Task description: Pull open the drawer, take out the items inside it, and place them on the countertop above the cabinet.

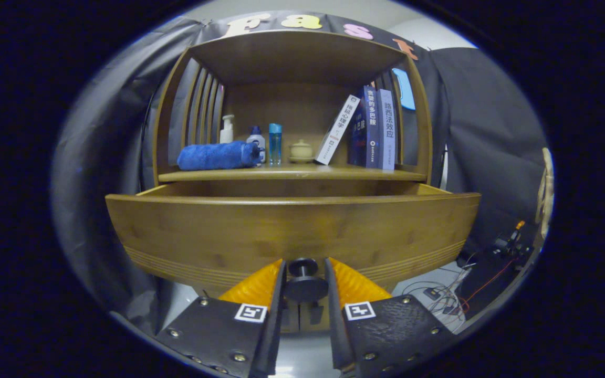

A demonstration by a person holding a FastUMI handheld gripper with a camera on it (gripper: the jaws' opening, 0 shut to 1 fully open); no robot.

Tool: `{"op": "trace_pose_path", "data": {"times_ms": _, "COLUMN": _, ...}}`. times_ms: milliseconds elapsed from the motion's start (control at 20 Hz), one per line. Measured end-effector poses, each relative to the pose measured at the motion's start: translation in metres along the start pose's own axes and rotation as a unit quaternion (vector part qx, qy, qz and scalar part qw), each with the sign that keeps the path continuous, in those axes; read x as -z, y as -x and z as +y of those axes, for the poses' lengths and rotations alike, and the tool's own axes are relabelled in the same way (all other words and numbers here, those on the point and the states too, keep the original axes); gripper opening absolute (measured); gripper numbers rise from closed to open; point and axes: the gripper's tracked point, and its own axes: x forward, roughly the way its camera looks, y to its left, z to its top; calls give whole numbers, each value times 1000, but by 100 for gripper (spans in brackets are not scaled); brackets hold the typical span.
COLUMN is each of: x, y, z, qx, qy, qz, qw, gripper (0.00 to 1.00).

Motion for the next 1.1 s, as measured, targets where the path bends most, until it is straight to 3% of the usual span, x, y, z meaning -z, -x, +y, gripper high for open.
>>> {"op": "trace_pose_path", "data": {"times_ms": 250, "x": 5, "y": -6, "z": 0, "qx": -18, "qy": 8, "qz": 27, "qw": 999, "gripper": 40}}
{"op": "trace_pose_path", "data": {"times_ms": 300, "x": 7, "y": 2, "z": -3, "qx": -24, "qy": -1, "qz": 32, "qw": 999, "gripper": 31}}
{"op": "trace_pose_path", "data": {"times_ms": 400, "x": 8, "y": 12, "z": -2, "qx": -27, "qy": -30, "qz": 34, "qw": 999, "gripper": 31}}
{"op": "trace_pose_path", "data": {"times_ms": 650, "x": 10, "y": 43, "z": -7, "qx": -22, "qy": 3, "qz": 34, "qw": 999, "gripper": 31}}
{"op": "trace_pose_path", "data": {"times_ms": 700, "x": 16, "y": 43, "z": -6, "qx": -24, "qy": -13, "qz": 36, "qw": 999, "gripper": 21}}
{"op": "trace_pose_path", "data": {"times_ms": 1000, "x": 24, "y": 70, "z": -9, "qx": -19, "qy": 7, "qz": 45, "qw": 999, "gripper": 21}}
{"op": "trace_pose_path", "data": {"times_ms": 1100, "x": 6, "y": 80, "z": -14, "qx": -8, "qy": -17, "qz": 30, "qw": 999, "gripper": 34}}
